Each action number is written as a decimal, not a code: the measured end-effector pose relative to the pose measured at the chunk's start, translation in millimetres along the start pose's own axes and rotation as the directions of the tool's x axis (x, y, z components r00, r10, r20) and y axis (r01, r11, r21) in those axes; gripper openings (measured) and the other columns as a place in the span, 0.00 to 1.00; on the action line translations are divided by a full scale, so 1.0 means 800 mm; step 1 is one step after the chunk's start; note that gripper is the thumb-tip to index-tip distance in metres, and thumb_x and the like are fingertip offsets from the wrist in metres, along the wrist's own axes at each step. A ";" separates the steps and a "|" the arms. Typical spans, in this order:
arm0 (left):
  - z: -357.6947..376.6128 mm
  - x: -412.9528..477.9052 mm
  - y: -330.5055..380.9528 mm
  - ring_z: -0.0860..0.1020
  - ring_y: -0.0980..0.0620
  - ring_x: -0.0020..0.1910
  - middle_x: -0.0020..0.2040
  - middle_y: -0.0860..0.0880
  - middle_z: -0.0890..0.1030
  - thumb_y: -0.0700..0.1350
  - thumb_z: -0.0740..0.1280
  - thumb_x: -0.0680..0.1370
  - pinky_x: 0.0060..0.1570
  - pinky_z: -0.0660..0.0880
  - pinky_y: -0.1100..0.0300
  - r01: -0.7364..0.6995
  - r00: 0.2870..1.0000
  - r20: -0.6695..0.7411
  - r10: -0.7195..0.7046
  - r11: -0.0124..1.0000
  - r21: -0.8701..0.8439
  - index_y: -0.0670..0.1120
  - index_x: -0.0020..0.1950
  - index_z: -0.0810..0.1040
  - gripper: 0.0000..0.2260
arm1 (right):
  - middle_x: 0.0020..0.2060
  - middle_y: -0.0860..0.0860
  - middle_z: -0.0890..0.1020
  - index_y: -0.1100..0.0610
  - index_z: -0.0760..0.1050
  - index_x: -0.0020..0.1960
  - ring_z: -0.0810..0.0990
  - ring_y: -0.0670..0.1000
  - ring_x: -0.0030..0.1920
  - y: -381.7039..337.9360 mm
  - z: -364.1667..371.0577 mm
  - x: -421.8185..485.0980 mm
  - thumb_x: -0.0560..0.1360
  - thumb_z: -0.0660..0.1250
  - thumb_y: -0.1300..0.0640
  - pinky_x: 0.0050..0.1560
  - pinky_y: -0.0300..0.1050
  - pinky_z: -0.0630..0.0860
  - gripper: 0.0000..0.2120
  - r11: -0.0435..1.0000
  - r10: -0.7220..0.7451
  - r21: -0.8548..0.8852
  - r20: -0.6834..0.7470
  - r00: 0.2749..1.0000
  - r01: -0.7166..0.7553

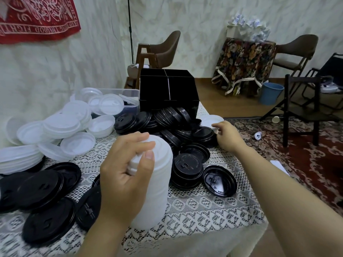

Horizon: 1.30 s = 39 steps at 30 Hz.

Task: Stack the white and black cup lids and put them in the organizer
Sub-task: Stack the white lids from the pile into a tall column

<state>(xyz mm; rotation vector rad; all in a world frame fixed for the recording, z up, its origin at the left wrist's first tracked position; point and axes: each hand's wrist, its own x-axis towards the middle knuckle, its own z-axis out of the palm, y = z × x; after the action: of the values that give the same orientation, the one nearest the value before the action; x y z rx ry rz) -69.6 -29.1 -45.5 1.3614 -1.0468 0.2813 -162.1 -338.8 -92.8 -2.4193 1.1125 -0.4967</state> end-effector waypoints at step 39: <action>-0.002 -0.002 -0.007 0.75 0.63 0.57 0.54 0.52 0.79 0.50 0.61 0.76 0.56 0.67 0.72 0.044 0.999 0.014 -0.044 0.999 -0.019 0.51 0.48 0.78 0.07 | 0.58 0.45 0.78 0.47 0.77 0.60 0.77 0.45 0.56 -0.093 -0.002 -0.095 0.77 0.69 0.51 0.58 0.40 0.72 0.12 0.857 -0.167 0.516 0.293 0.941 -0.008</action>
<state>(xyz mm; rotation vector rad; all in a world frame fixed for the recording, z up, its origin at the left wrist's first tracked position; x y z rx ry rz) -66.1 -28.5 -50.0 1.3690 -1.0270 0.2287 -162.9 -236.5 -63.3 -1.9828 0.6335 -0.3400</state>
